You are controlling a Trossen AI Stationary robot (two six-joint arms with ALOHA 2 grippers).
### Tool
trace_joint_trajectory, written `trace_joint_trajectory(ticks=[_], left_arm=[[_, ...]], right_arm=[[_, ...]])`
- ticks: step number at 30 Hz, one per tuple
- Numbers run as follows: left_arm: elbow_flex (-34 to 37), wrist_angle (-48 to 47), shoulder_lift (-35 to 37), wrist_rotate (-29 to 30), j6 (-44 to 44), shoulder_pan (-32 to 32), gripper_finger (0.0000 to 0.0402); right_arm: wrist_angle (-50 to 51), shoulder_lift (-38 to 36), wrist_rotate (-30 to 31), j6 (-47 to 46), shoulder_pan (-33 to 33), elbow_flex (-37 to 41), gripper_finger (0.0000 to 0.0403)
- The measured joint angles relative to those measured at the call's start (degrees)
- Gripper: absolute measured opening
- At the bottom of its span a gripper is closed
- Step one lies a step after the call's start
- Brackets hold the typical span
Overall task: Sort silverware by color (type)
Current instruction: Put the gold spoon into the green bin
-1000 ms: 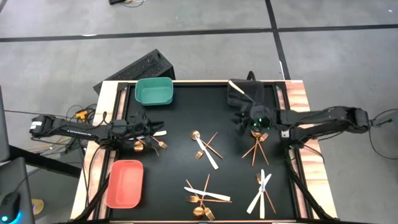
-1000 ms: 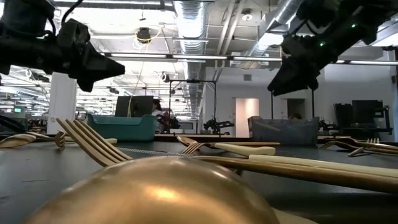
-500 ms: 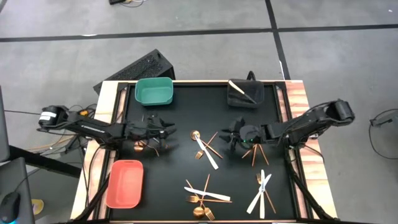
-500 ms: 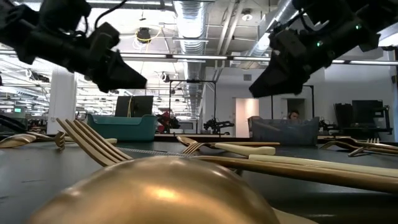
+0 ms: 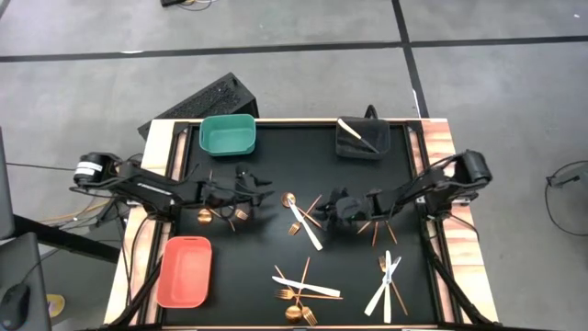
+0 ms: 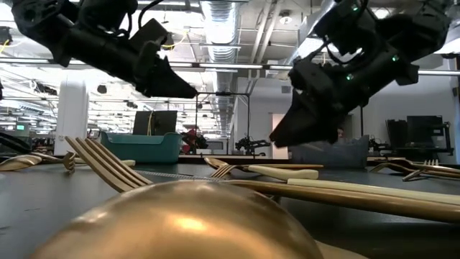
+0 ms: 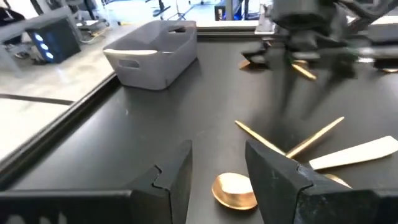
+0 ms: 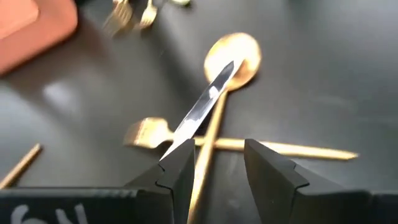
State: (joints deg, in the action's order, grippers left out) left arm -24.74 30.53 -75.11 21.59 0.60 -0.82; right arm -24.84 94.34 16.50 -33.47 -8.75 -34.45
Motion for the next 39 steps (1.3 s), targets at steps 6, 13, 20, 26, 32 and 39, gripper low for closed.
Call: trace_joint_trajectory(ticks=[6,13,20,26,32,39], left_arm=[[0.0,-0.8,-2.1,6.5,1.3,0.2,0.0138],[0.0,-0.6,-2.9,6.1,1.5,0.3,0.0138],[0.0,-0.8,-2.9,5.7,3.0,0.3,0.0138],[0.0,-1.2,-2.9,5.6,4.2,0.3,0.0138],[0.1,0.9,-2.9,2.2,7.0,1.6,0.0138],[0.1,12.7,-2.9,-4.1,11.7,3.9,0.0138]], right_arm=[[6.4,6.1,-0.1,-0.7,-2.1,-5.6,0.0164],[18.7,10.5,0.5,-2.4,-1.8,-12.2,0.0155],[23.8,9.5,0.4,1.3,-1.6,-14.8,0.0044],[28.9,2.8,5.6,3.6,-1.8,-14.7,0.0047],[31.7,-5.4,20.5,7.9,-1.6,-14.7,0.005],[19.8,-6.0,36.2,15.8,-1.6,-14.7,0.0052]])
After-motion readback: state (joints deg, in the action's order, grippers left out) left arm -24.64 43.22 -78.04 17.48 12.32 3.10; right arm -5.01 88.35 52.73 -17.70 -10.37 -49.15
